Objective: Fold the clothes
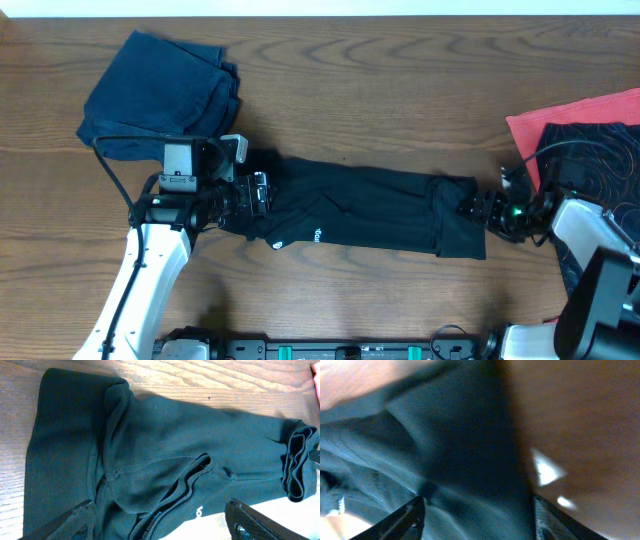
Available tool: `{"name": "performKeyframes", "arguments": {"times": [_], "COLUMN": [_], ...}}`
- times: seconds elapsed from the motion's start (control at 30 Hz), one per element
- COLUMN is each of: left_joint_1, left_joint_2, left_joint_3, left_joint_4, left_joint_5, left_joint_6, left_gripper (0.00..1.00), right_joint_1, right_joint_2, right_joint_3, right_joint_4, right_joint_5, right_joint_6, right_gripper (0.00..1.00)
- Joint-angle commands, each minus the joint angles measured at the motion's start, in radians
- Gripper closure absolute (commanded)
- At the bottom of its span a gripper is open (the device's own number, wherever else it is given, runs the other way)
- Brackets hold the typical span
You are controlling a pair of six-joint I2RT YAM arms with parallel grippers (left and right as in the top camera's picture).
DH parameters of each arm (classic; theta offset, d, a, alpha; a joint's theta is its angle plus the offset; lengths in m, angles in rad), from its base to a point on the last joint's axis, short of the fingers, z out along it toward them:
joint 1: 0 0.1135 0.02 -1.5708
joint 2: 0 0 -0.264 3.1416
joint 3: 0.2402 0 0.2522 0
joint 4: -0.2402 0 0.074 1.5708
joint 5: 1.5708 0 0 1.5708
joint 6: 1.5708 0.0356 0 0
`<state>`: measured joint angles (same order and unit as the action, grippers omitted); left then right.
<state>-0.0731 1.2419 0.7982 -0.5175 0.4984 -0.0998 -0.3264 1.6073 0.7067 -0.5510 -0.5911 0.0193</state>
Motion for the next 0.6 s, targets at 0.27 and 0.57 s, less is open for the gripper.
{"name": "performKeyframes", "arguments": {"times": [0.27,0.57], "left_joint_1": [0.004,0.004], "left_joint_2": [-0.001,-0.001], "left_joint_3": [0.018,0.018], "left_joint_4": [-0.001,-0.001], "left_joint_5": [0.007,0.006], "left_joint_6": [0.02,0.029], "left_gripper": [0.16,0.16], "right_joint_1": [-0.011,-0.046], "right_joint_2": [0.058,-0.176], "right_joint_3": [-0.027,0.097], "right_joint_4": [-0.012,-0.201], "right_joint_5": [-0.14,0.136], "right_joint_6": [-0.114,0.093], "right_gripper": [0.99,0.99]}}
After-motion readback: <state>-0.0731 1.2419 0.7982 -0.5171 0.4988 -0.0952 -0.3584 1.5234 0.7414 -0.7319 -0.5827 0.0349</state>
